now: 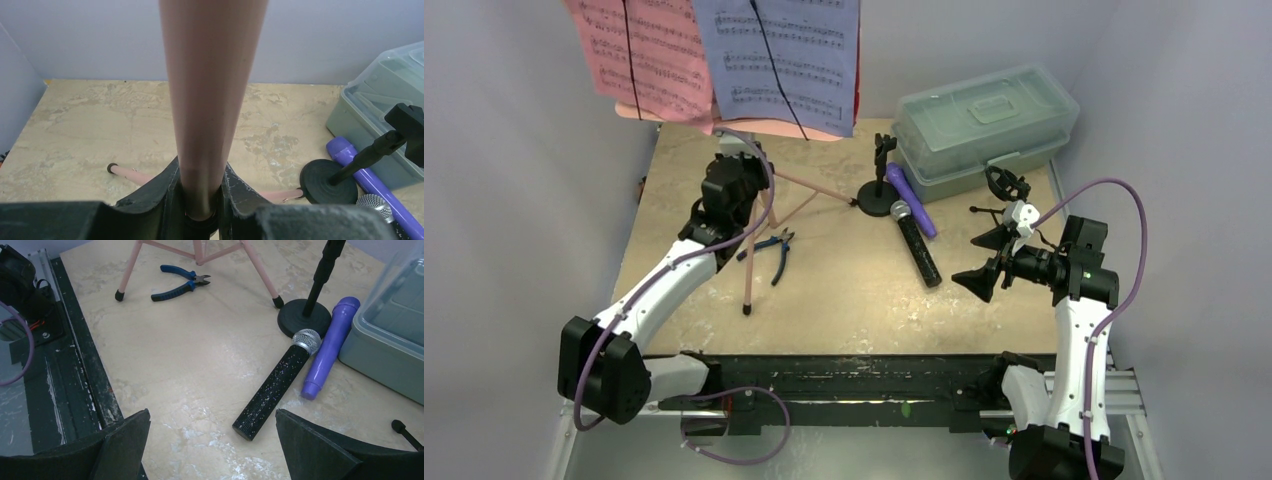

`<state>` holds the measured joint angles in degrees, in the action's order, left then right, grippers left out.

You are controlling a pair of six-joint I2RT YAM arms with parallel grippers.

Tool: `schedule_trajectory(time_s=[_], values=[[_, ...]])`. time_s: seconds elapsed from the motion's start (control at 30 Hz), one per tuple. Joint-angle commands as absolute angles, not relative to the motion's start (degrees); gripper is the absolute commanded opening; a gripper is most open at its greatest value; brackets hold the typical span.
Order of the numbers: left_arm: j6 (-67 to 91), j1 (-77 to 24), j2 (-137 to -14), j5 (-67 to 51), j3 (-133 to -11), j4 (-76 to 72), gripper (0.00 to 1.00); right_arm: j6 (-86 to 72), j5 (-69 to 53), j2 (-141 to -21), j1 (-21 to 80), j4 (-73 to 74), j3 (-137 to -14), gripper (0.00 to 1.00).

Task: Pack up the instrument practice props
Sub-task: Move the music stand to the center of the board.

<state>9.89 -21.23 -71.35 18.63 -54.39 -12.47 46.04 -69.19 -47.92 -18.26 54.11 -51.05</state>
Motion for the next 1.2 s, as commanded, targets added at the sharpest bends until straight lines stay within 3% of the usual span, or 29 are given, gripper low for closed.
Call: schedule_trajectory(time_s=[0.0,0.4,0.67,1.17], values=[[20.6,-26.71,-68.86,20.51,-54.74,-20.63,0.0,45.62,-71.02,-47.53,-17.93,53.09,-50.98,0.99],[22.43,-31.17,-65.57,25.17,-50.69,-18.71,0.0,45.53,-70.86,-47.55,-17.93,53.0,-50.98,0.99],[27.85,-32.34,-63.5,36.89,-48.38,-14.88,0.0,45.27,-70.4,-47.81,-17.91,52.93,-51.03,0.99],[27.73,-35.12,-72.14,25.58,-53.61,-16.59,0.0,45.16,-70.32,-47.99,-17.93,52.82,-51.06,0.99]])
